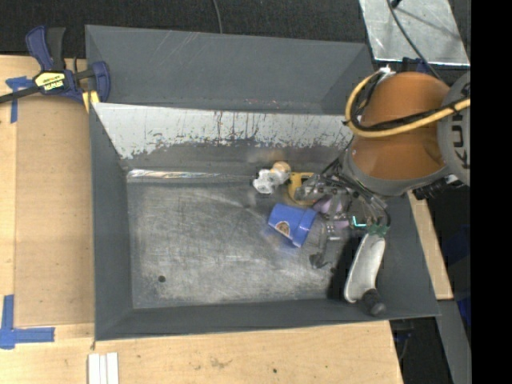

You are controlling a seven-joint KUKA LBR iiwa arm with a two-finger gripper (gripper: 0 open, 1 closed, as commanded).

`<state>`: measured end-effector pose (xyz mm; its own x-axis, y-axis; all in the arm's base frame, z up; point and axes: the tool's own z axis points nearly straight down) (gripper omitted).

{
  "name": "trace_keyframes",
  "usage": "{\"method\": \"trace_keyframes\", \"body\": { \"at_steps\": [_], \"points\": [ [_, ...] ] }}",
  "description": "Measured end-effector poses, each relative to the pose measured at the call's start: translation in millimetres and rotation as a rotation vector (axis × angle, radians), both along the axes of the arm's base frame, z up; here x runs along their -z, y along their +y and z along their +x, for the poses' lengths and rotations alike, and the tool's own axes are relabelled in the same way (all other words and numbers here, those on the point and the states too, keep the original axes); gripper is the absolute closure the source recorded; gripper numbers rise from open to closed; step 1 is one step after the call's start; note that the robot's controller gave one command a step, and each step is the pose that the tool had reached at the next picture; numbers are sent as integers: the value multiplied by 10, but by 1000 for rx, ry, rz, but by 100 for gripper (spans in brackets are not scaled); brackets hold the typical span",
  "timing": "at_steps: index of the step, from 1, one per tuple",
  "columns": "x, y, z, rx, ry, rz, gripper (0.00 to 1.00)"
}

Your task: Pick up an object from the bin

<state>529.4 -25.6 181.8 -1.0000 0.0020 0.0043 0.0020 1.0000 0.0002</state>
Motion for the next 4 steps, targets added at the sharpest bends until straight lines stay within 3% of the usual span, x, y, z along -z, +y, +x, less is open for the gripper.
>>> {"method": "trace_keyframes", "body": {
  "at_steps": [1,2,3,4],
  "points": [
    [-36,0,17,-1,-8,-1,0],
    [361,45,75,67,-14,0,0],
    [1074,-61,42,162,-24,0,100],
    [1074,-61,43,162,-24,0,100]
  ]
}}
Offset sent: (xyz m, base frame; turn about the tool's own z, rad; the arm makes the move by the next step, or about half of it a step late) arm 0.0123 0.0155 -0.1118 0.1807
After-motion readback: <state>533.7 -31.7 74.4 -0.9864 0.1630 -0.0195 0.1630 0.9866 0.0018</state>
